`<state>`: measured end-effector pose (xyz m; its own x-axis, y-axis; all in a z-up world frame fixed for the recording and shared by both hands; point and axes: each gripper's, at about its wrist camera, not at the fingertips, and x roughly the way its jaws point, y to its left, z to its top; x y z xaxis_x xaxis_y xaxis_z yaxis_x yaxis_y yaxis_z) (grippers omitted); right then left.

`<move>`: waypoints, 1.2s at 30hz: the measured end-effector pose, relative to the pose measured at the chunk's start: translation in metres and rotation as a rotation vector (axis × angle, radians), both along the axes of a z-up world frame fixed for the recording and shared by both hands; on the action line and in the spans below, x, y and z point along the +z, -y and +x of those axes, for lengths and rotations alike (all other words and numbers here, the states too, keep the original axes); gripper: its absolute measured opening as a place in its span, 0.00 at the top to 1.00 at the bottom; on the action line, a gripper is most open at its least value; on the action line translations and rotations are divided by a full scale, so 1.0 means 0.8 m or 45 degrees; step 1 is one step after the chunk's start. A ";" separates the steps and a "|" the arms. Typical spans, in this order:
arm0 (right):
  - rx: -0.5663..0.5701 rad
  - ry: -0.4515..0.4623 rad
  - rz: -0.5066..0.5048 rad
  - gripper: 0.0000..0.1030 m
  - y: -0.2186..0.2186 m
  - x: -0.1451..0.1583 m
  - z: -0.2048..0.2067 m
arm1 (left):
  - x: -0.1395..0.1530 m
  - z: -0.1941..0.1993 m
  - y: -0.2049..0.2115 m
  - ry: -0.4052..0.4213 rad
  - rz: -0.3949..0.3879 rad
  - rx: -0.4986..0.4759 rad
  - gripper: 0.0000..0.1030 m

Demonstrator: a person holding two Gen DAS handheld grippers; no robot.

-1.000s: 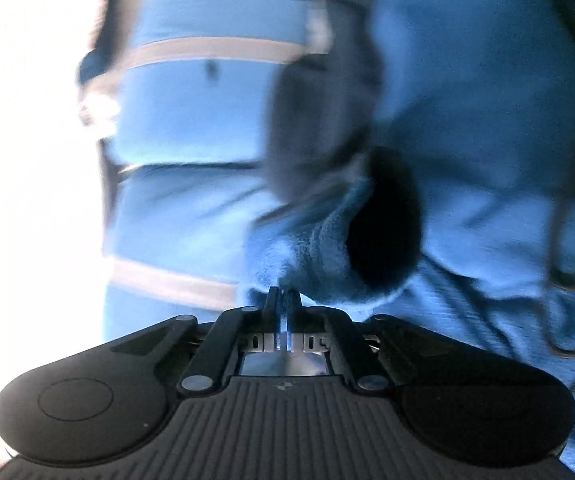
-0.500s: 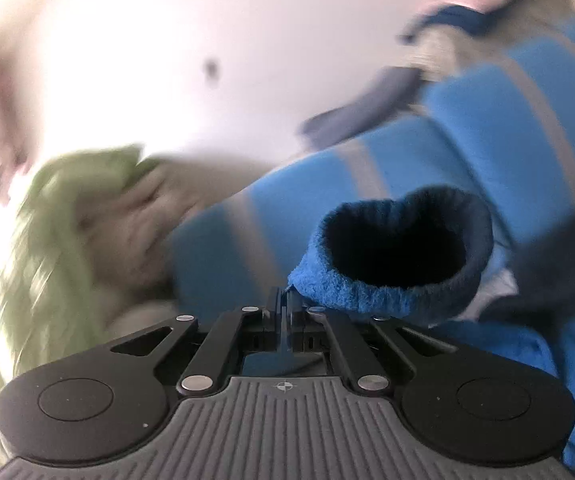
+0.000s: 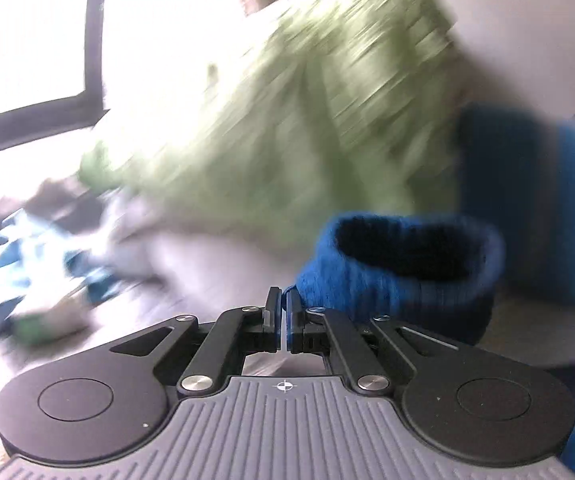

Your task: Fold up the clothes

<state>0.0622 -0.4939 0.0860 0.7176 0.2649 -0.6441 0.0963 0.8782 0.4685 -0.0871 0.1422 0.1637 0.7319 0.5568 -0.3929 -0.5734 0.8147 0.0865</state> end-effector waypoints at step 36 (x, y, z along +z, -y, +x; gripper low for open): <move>0.090 -0.030 -0.016 0.00 -0.019 -0.007 0.004 | -0.108 -0.066 -0.054 -0.115 -0.530 0.212 0.67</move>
<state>0.0653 -0.4786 0.0806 0.6822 0.3061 -0.6640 0.0449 0.8889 0.4559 -0.1400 0.1855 0.0775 0.5983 0.4455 -0.6659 -0.7048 0.6879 -0.1731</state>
